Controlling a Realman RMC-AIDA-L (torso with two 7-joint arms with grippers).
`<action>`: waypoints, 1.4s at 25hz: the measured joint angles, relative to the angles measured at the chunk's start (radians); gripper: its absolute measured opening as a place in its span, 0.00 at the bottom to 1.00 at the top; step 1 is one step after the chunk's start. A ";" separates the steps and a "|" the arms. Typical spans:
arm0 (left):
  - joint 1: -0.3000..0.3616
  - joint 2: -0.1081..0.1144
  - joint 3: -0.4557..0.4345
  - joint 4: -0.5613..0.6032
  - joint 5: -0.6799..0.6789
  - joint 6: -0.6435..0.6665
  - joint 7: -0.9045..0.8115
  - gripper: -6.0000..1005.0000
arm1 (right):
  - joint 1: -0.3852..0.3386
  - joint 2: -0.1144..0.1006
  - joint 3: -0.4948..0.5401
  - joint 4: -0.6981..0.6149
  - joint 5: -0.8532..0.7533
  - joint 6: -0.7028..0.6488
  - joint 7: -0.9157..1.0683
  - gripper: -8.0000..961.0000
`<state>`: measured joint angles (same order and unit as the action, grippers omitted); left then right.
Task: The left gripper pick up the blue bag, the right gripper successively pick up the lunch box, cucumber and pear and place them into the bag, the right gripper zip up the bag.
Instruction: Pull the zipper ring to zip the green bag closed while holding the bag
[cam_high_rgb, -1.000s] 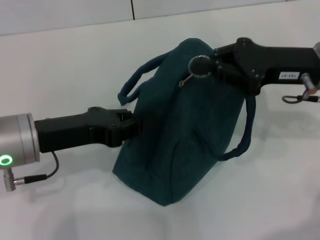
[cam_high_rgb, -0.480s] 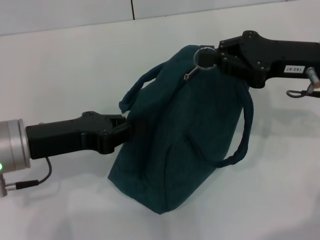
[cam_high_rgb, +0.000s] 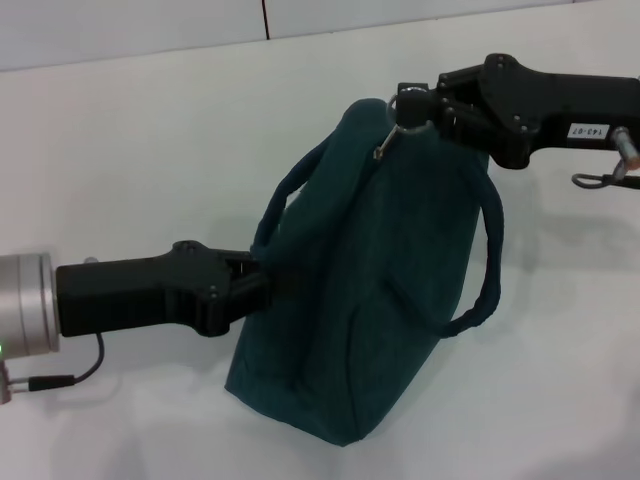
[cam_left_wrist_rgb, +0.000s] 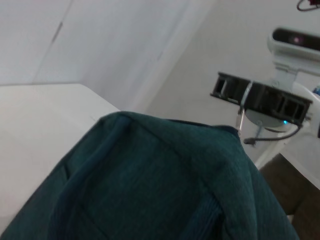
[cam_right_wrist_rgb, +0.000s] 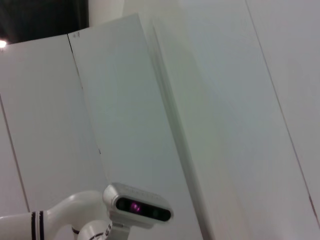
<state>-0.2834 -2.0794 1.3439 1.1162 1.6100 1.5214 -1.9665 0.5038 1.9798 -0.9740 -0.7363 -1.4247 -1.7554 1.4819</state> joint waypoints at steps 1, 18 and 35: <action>-0.006 0.001 0.000 -0.009 0.002 0.006 0.006 0.07 | 0.000 0.001 0.000 0.000 0.002 -0.001 0.000 0.03; -0.032 0.016 -0.017 -0.055 0.007 0.068 0.078 0.07 | -0.010 -0.010 0.017 0.002 0.018 0.046 0.017 0.03; -0.112 0.040 -0.088 -0.194 -0.001 0.257 0.150 0.07 | -0.018 -0.025 0.016 0.014 -0.009 0.134 0.000 0.03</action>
<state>-0.3954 -2.0394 1.2558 0.9224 1.6093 1.7782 -1.8164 0.4860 1.9550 -0.9581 -0.7225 -1.4336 -1.6210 1.4820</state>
